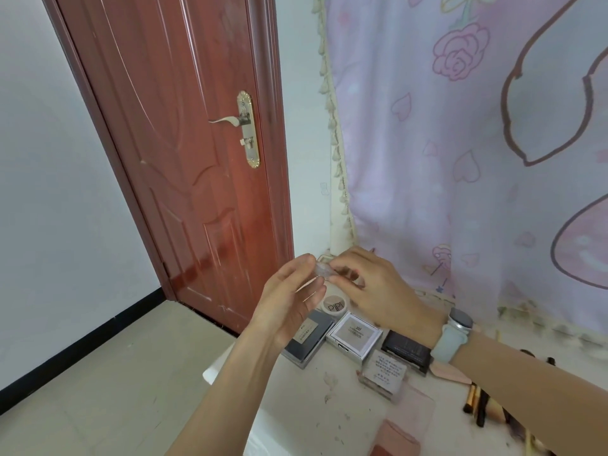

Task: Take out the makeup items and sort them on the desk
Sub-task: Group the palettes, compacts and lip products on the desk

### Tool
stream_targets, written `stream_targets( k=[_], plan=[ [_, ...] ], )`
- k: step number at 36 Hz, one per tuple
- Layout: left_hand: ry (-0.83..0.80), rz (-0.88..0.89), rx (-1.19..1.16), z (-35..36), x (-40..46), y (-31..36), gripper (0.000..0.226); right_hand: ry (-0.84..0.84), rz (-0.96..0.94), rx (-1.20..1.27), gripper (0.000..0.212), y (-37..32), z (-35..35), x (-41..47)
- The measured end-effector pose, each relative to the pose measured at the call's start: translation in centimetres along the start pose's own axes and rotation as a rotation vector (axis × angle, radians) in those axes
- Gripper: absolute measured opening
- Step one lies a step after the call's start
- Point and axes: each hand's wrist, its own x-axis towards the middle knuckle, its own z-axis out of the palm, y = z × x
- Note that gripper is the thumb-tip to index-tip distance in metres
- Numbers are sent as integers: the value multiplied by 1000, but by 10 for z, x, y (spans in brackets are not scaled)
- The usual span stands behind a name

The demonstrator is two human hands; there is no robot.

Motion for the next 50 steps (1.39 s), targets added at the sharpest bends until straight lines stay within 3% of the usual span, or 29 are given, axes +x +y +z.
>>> stream_targets(
  k=[4,21,32,42,46,50],
  plan=[
    [9,-47,-47,-3,3,1,24,-65,56,99,15,0,1,-1],
    [96,-44,-27,-11,13,-13,22,-144,88,-98,12,4,13,6],
    [84,-196,-3,-24,31,-3,12,-206,256,-44,5,13,27,17],
    [-11,-476,94,-55,60,5,36,-283,429,41,45,48,30,30],
    [71,-424,152,-58,77,1,38,-267,525,78,34,60,40,30],
    [164,-289,283,-57,97,-6,25,-246,615,46,22,67,52,33]
  ],
)
